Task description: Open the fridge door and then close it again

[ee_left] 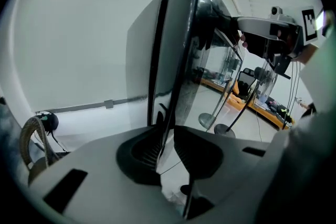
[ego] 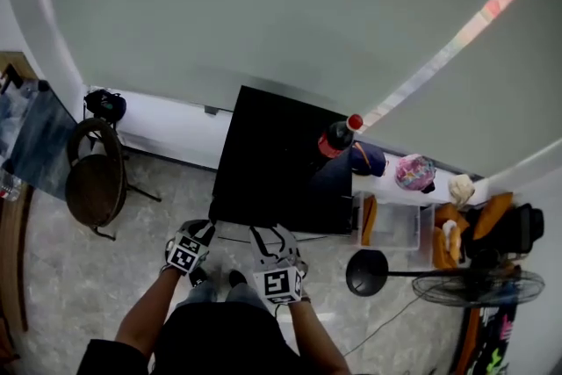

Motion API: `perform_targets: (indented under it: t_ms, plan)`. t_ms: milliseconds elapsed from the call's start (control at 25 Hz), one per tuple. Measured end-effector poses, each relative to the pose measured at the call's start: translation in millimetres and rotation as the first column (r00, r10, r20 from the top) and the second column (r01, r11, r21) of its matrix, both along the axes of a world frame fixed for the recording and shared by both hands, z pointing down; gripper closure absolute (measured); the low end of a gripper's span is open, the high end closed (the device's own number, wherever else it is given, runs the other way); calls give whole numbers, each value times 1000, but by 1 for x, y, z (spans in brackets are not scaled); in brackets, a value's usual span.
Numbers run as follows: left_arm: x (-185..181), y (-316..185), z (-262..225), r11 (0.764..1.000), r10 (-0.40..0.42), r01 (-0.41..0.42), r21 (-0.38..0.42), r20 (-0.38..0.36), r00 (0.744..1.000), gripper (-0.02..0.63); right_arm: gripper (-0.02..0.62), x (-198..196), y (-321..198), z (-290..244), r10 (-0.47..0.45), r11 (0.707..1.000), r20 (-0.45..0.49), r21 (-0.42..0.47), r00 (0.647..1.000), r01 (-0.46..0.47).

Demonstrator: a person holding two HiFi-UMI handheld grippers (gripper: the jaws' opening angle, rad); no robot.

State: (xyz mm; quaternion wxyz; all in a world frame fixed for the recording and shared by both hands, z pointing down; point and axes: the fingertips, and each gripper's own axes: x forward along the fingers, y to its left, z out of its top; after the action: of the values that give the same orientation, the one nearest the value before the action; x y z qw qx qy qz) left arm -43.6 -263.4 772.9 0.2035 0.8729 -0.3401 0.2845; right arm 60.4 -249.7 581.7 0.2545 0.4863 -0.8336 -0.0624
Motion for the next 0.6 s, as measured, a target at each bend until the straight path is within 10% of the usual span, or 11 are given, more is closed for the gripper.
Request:
perform_targets:
  t_ms: [600]
  plan:
    - [-11, -5, -6, 997, -82, 82, -5, -4, 997, 555, 503, 11, 6, -10, 62, 997, 42, 35, 997, -63]
